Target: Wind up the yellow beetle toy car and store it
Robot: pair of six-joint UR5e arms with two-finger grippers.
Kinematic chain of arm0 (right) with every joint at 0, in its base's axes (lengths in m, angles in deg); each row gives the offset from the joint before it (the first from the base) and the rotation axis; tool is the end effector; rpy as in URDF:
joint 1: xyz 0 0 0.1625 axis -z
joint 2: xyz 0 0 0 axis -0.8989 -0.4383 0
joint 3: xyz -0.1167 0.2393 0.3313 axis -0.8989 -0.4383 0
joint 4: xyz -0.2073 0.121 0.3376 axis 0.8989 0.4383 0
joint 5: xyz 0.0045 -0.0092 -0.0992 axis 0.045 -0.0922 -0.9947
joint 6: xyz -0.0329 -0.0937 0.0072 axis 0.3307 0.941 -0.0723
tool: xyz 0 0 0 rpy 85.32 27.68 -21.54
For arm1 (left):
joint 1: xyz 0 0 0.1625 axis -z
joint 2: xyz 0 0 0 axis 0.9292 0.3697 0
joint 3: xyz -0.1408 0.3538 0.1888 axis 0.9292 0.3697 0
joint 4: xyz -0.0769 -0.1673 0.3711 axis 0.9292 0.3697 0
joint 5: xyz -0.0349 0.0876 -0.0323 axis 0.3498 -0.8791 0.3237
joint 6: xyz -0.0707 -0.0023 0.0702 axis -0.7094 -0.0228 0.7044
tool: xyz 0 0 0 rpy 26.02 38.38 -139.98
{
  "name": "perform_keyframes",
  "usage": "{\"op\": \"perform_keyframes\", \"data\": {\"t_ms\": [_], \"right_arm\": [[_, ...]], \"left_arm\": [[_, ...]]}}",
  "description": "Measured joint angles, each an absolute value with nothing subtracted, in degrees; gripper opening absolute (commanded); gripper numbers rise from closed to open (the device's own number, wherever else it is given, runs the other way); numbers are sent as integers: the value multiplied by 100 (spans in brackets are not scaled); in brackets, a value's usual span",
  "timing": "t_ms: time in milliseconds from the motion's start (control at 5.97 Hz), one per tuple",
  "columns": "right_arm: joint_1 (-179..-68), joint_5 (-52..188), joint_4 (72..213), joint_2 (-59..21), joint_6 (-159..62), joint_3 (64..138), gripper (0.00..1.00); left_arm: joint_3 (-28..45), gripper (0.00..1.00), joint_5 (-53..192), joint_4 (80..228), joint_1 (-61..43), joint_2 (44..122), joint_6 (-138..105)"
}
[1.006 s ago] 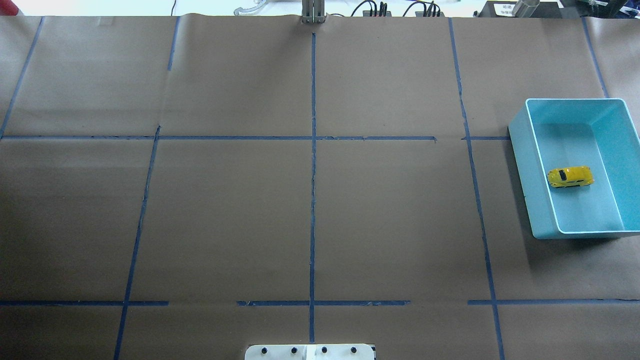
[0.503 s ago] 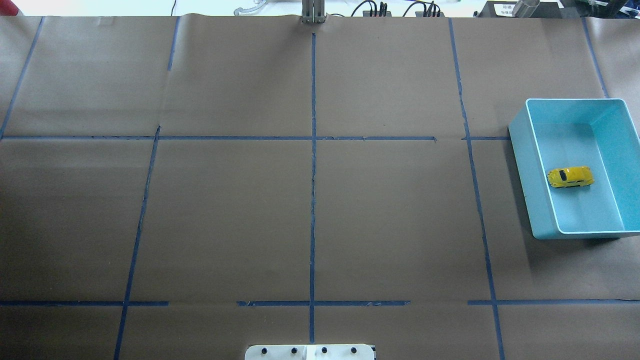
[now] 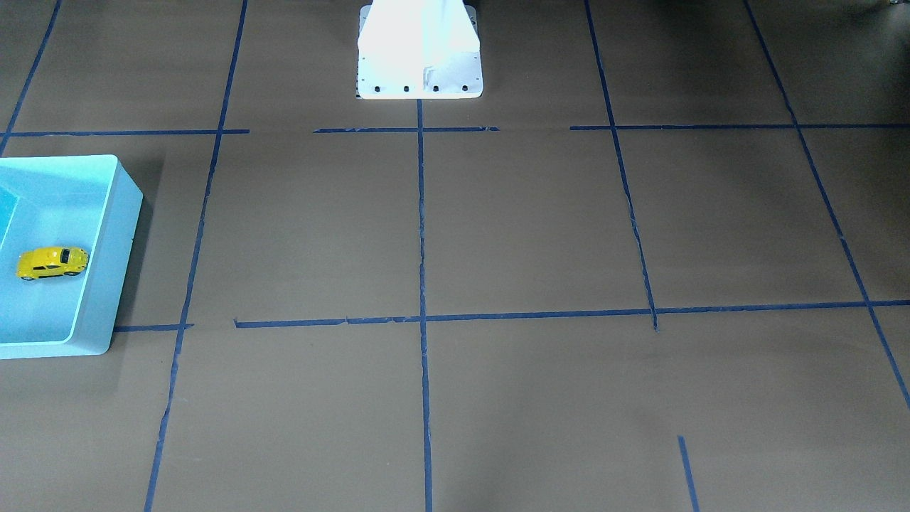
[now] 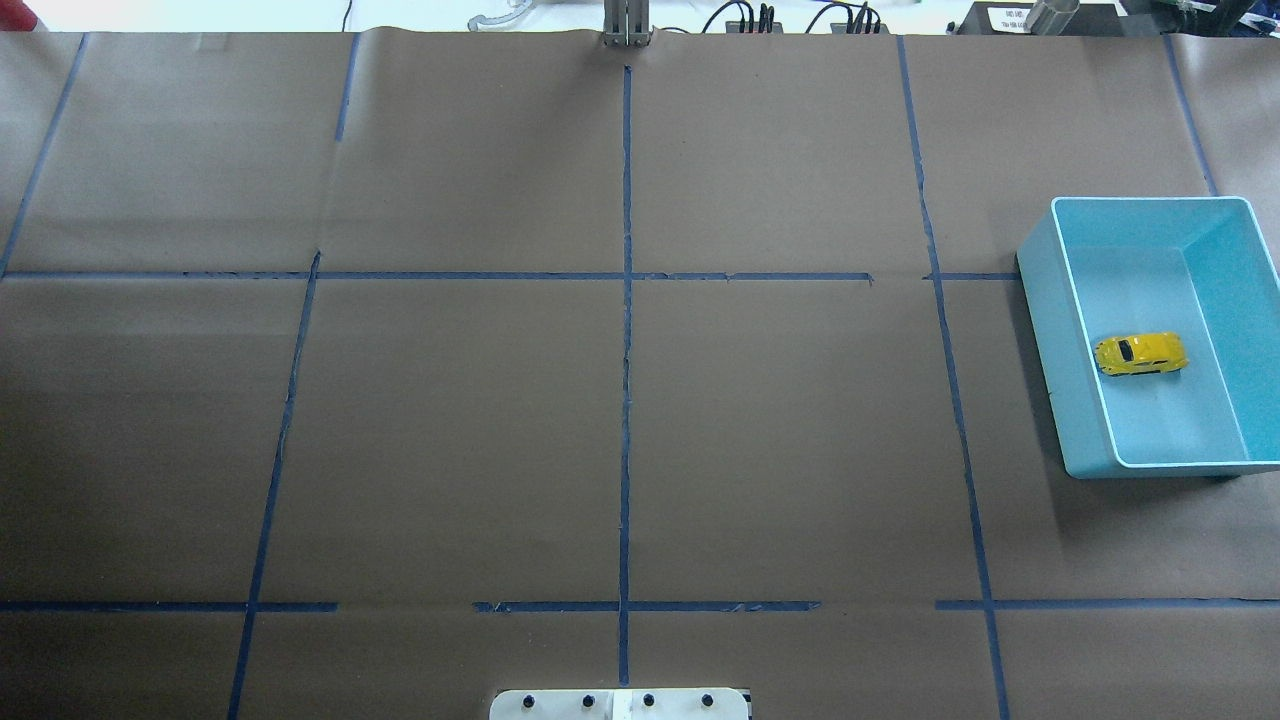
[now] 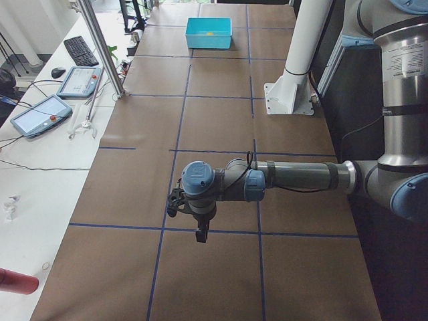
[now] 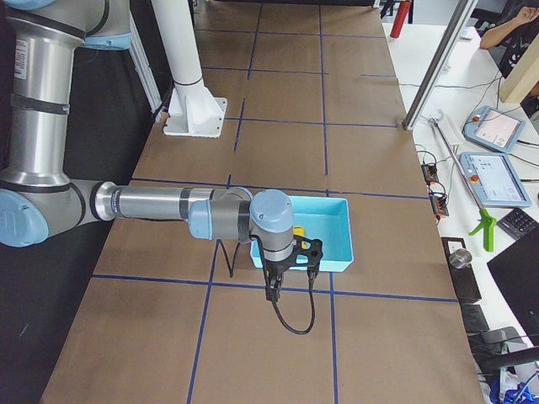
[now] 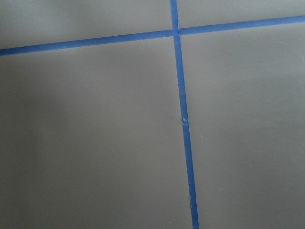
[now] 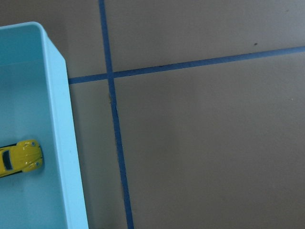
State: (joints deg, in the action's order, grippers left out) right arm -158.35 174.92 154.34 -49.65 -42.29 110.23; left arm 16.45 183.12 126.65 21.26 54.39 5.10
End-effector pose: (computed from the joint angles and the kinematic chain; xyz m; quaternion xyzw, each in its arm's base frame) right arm 0.1004 -0.4081 0.6442 -0.0005 -0.3434 0.1137 0.9323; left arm -0.0597 -0.4224 0.6567 0.0105 0.3827 0.0548 0.9222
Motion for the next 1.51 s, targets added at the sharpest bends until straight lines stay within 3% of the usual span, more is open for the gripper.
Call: {"op": "perform_keyframes", "data": {"t_ms": [1508], "right_arm": [[-15721,18254,15261,-5047,-4070,11211,100]], "left_arm": [[1653,100,18321,12673,2126,5439,487]]}}
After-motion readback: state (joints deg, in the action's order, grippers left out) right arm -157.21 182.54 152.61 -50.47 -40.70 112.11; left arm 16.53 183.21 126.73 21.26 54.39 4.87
